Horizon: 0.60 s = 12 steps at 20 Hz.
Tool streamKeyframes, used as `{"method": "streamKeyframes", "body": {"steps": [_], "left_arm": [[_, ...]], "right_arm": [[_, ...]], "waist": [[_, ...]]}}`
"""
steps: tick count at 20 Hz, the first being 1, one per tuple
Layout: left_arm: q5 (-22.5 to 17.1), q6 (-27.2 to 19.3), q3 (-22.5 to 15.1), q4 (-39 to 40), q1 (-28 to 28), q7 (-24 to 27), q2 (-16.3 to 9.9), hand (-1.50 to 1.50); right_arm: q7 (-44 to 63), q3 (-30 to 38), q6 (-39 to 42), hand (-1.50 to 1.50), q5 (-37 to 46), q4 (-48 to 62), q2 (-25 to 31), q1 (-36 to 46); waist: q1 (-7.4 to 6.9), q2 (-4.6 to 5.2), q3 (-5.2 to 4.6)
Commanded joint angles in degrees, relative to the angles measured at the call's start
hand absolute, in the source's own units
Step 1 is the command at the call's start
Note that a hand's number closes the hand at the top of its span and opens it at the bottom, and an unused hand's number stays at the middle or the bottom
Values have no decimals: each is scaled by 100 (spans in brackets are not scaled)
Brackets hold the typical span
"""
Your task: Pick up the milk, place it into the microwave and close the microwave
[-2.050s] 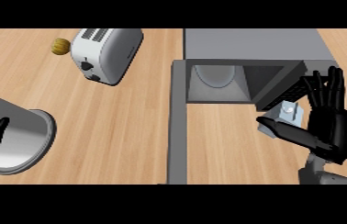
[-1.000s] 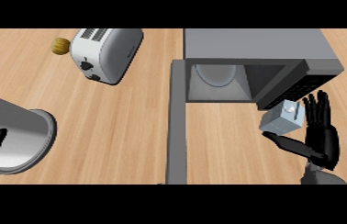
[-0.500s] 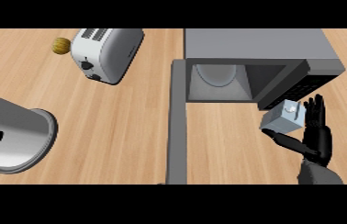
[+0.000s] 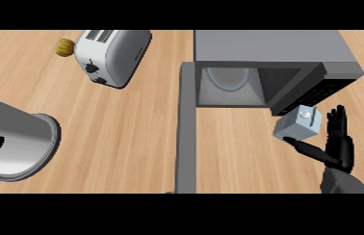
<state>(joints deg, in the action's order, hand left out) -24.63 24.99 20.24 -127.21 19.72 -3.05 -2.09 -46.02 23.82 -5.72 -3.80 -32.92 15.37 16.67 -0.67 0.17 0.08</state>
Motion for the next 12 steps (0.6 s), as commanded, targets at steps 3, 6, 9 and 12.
{"method": "streamKeyframes", "body": {"steps": [3,6,9,12], "left_arm": [[-151,56,173,94,-66,-1,-121,-150],[91,98,52,322,-126,118,-9,-150],[-32,189,57,-66,293,85,178,-150],[185,-133,-105,295,-304,-104,102,-150]], "right_arm": [[-222,-359,1893,-150,-95,334,90,-94],[-382,-446,2681,-150,-147,496,211,202],[-649,-375,2547,150,-292,417,-31,225],[-1223,-393,1185,150,15,153,-209,227]], "waist": [[-5,-8,0],[-13,9,3],[-3,-16,-4],[56,-11,-6]]}}
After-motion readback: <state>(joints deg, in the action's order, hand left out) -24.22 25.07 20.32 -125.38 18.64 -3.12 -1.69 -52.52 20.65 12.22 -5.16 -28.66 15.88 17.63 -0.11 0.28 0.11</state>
